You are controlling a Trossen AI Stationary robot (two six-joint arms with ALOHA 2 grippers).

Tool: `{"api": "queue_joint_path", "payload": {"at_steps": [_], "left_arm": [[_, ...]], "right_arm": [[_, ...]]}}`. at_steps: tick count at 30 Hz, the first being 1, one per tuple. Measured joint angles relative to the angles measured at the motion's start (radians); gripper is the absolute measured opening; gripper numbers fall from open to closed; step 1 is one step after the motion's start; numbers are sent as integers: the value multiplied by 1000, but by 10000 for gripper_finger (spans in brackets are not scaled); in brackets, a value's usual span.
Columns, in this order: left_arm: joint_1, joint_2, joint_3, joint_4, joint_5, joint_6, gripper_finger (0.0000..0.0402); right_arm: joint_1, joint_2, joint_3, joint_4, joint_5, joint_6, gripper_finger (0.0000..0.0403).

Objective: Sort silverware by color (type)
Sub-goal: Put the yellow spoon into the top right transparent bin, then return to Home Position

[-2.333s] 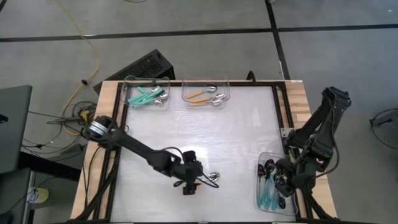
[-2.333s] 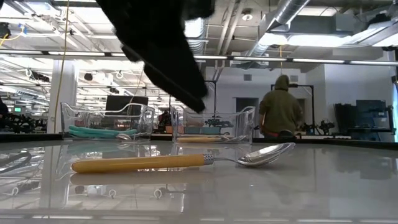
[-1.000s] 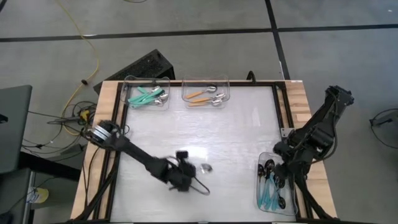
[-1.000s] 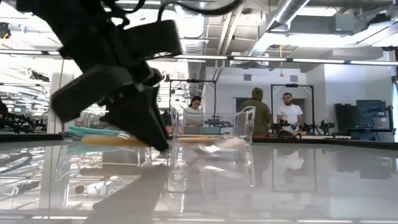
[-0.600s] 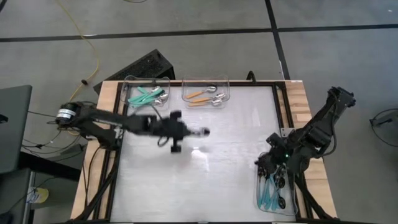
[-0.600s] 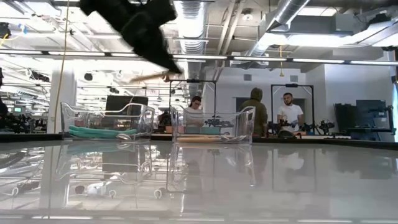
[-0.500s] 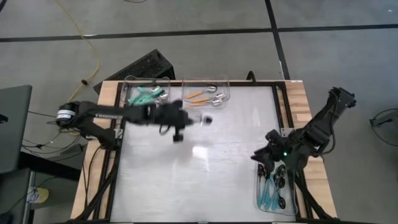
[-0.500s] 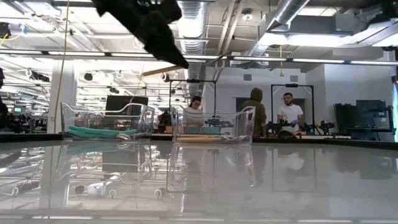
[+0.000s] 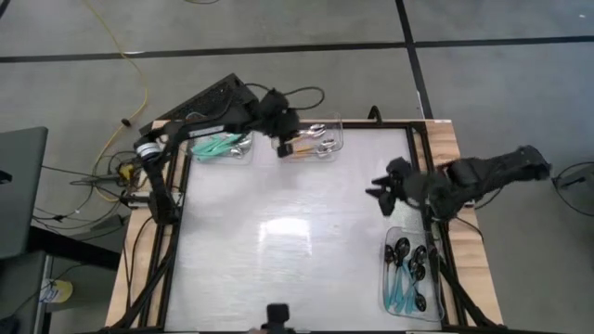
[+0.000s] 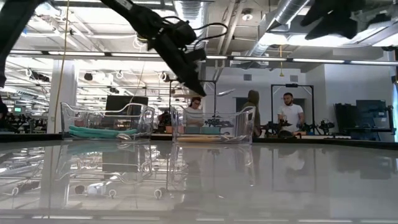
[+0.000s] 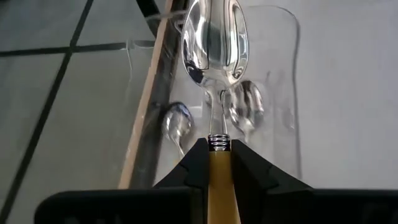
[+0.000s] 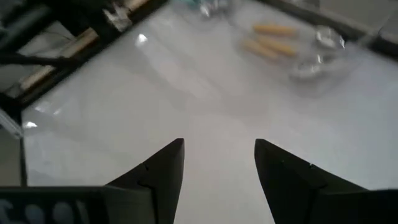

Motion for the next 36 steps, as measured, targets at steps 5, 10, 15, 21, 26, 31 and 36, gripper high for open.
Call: {"api": "queue_joint_path", "payload": {"at_steps": [5,10,15,21,26,31,36], "left_arm": [[1,91,93,-2,-12,12,25],[-2,107,108,-3,-11,12,62],[-7,80,109,-22,-21,-37,147],[-6,-16,109,-110,-5,-85,206],[0,-184,109,-251,91,-147,211],[-11,-398,53,-358,151,-149,210],[-33,-686,-156,-342,203,-182,195]], "right_arm": [[-190,-48,0,144,-196,-266,218],[-329,-53,0,274,-426,-458,218],[-452,-53,0,307,-546,-491,218],[-514,-41,0,288,-532,-535,218],[-530,-37,0,328,-557,-400,218],[-472,-32,0,412,-570,-349,209],[-350,-10,0,436,-476,-358,175]]}}
